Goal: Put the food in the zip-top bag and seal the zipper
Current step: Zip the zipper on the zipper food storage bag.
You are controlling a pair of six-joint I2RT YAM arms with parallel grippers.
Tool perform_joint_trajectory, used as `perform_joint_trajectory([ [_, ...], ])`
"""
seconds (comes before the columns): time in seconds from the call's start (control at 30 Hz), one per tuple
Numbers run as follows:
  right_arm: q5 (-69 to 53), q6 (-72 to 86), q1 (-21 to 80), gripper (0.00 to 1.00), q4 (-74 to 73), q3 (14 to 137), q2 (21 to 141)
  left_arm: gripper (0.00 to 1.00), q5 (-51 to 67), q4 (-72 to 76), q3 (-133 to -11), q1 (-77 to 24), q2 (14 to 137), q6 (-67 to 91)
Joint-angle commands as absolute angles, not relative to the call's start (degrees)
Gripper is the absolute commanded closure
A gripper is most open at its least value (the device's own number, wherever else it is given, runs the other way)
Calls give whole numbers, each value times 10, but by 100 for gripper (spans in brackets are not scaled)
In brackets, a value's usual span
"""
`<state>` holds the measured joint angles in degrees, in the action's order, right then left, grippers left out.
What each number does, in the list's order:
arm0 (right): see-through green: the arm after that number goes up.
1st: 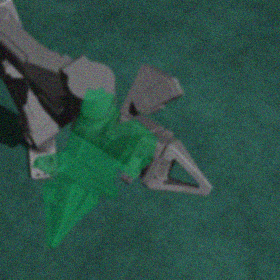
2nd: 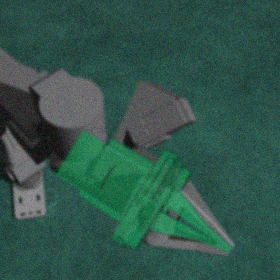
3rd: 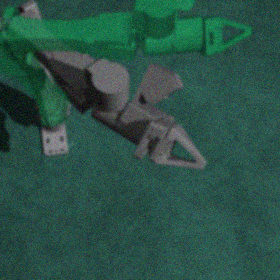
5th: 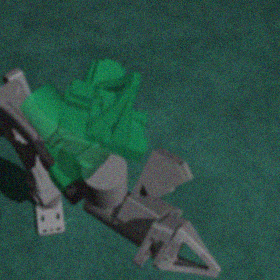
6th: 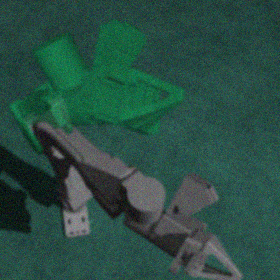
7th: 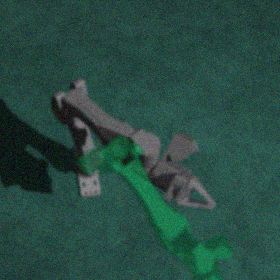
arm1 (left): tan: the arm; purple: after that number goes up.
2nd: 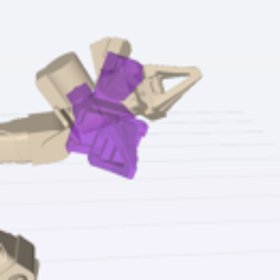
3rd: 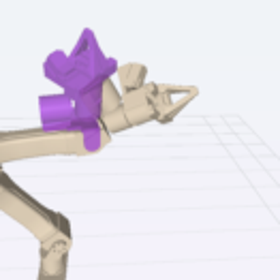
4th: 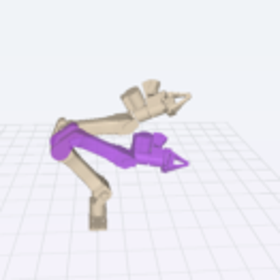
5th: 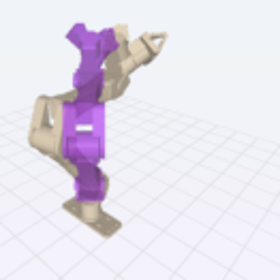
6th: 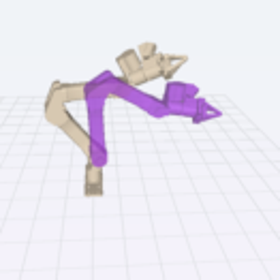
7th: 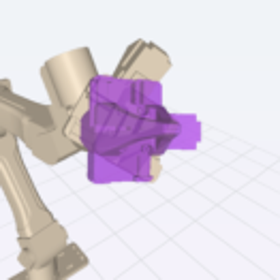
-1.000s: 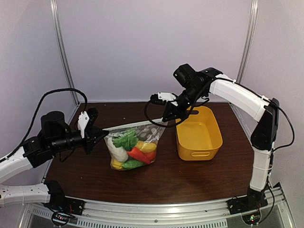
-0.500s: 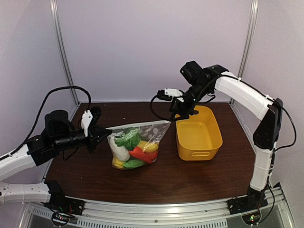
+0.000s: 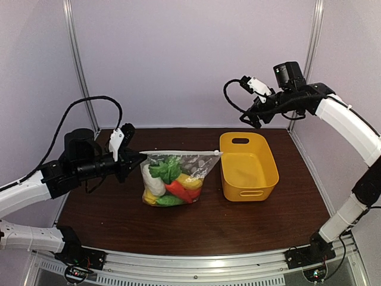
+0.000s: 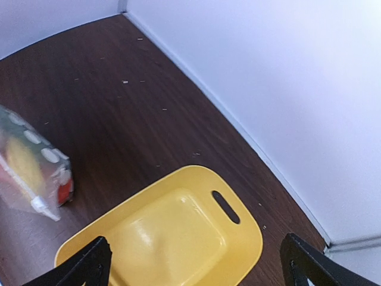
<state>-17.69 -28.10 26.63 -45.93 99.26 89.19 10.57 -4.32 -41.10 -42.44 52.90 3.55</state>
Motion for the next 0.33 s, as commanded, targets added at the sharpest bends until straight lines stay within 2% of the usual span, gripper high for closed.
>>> perform_joint_trajectory([
  [0.0,7,-178,254,1,-346,927,873,100,81,11,-441,-422,541,37],
  [0.17,8,-165,238,1,-278,827,809,100,82,26,-442,-422,546,38],
  [0.3,13,-139,221,0,-266,801,796,100,79,30,-440,-422,546,35],
])
